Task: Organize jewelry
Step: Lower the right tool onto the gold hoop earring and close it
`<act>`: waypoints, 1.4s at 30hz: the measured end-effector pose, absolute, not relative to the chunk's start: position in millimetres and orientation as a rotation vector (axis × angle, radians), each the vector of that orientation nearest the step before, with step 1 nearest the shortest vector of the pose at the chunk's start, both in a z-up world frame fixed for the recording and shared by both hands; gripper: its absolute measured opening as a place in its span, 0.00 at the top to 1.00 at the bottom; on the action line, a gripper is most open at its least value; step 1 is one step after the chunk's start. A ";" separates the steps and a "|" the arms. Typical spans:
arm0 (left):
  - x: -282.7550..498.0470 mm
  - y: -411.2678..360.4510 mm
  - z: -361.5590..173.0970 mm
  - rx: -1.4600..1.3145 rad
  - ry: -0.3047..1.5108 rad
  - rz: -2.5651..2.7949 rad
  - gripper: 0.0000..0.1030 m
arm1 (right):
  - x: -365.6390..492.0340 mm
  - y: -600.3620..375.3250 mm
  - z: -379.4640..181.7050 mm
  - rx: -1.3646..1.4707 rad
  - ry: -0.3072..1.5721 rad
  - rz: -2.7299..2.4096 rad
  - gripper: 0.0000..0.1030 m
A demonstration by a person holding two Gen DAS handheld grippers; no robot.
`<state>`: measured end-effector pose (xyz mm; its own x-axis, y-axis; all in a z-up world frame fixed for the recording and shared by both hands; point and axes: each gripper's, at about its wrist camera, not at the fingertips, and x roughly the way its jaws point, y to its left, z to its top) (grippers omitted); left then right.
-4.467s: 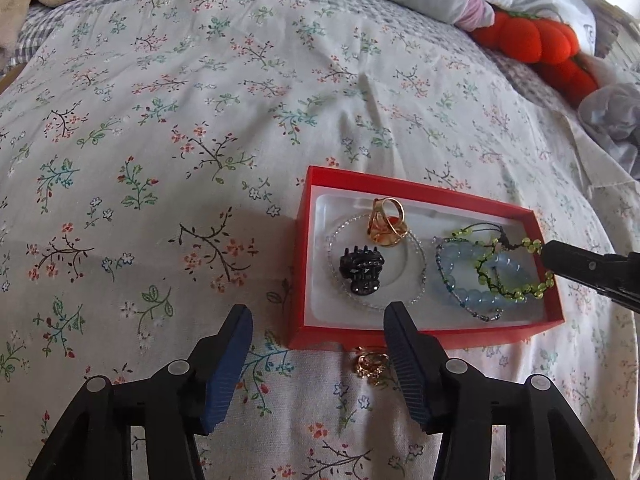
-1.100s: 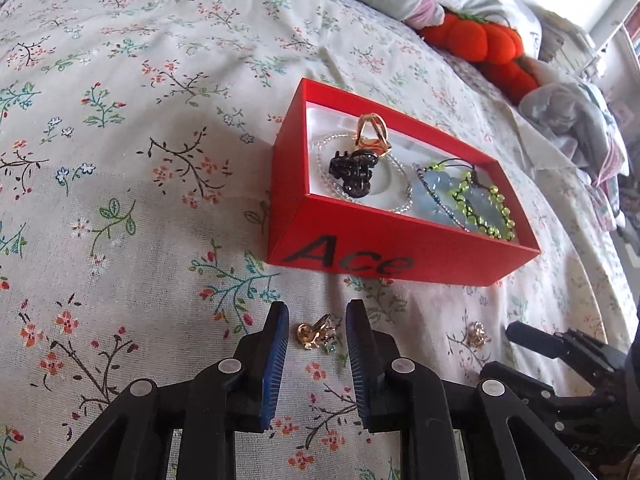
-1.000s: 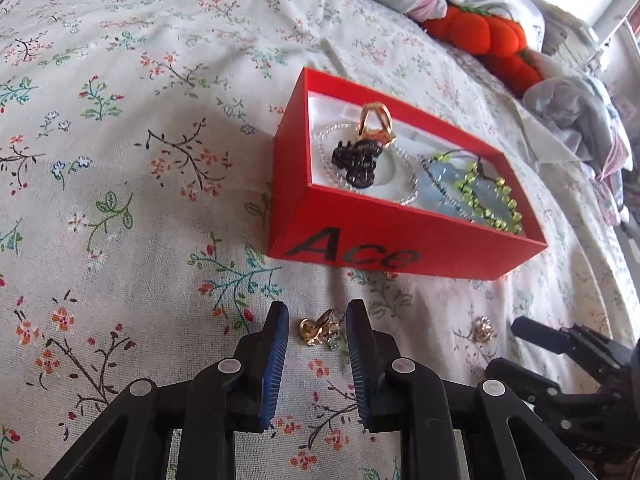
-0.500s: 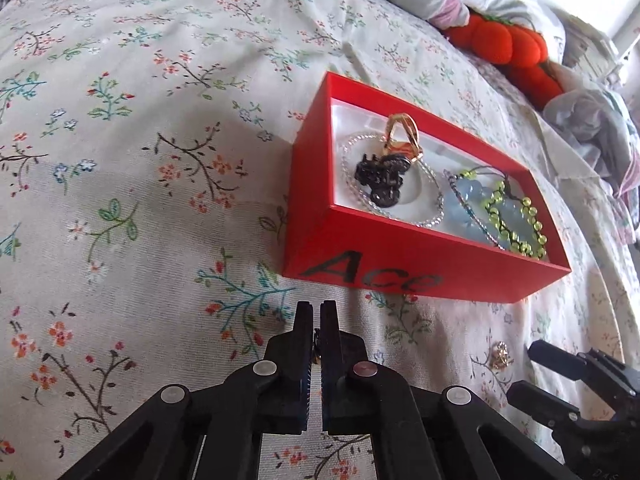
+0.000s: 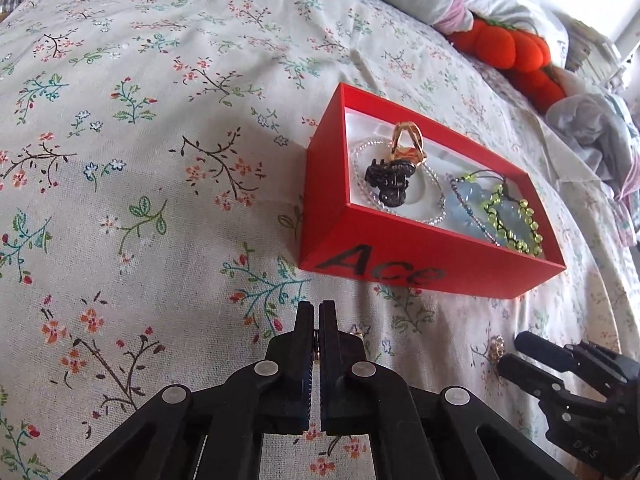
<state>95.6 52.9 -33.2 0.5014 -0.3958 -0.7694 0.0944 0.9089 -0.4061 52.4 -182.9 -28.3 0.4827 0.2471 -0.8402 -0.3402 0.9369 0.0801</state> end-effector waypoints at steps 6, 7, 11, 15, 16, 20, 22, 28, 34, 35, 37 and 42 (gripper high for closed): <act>94.3 46.6 -35.6 -0.315 1.016 -0.313 1.00 | 56.9 -168.0 -29.1 -0.132 1.010 0.395 0.66; 94.1 45.9 -36.0 -0.313 1.017 -0.314 1.00 | 58.2 -167.2 -29.2 -0.132 1.011 0.399 0.66; 93.0 45.0 -37.2 -0.307 1.021 -0.315 1.00 | 63.2 -165.9 -28.6 -0.119 1.008 0.410 0.66; 93.8 44.7 -37.5 -0.305 1.022 -0.316 1.00 | 62.3 -165.7 -27.7 -0.124 0.994 0.422 0.82; 93.9 44.6 -37.6 -0.305 1.022 -0.316 1.00 | 62.0 -166.4 -27.3 -0.122 0.992 0.427 0.82; 93.6 43.6 -37.8 -0.301 1.022 -0.315 1.00 | 59.3 -169.9 -23.5 -0.112 0.977 0.447 0.95; 93.9 43.0 -37.3 -0.296 1.021 -0.315 1.00 | 58.4 -173.3 -19.1 -0.097 0.968 0.452 0.96; 93.8 42.8 -34.3 -0.292 1.011 -0.319 1.00 | 58.1 -189.2 -0.7 -0.029 0.940 0.452 0.96; 90.1 42.2 -30.2 -0.277 1.007 -0.330 1.00 | 56.8 -188.2 -0.7 -0.102 0.967 0.448 0.70; 89.3 41.6 -30.4 -0.275 1.008 -0.330 1.00 | 55.5 -188.1 -2.0 -0.113 0.965 0.449 0.61; 88.7 42.0 -31.6 -0.272 1.013 -0.328 1.00 | 53.7 -187.9 -5.5 -0.141 0.960 0.449 0.46; 89.0 42.1 -32.8 -0.276 1.018 -0.328 1.00 | 55.1 -186.3 -15.8 -0.223 0.985 0.446 0.54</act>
<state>89.0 42.1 -32.8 0.4836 -0.3922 -0.7825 0.1388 0.9170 -0.3738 55.1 -186.3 -15.8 0.4721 0.2619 -0.8418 -0.4601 0.8877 0.0181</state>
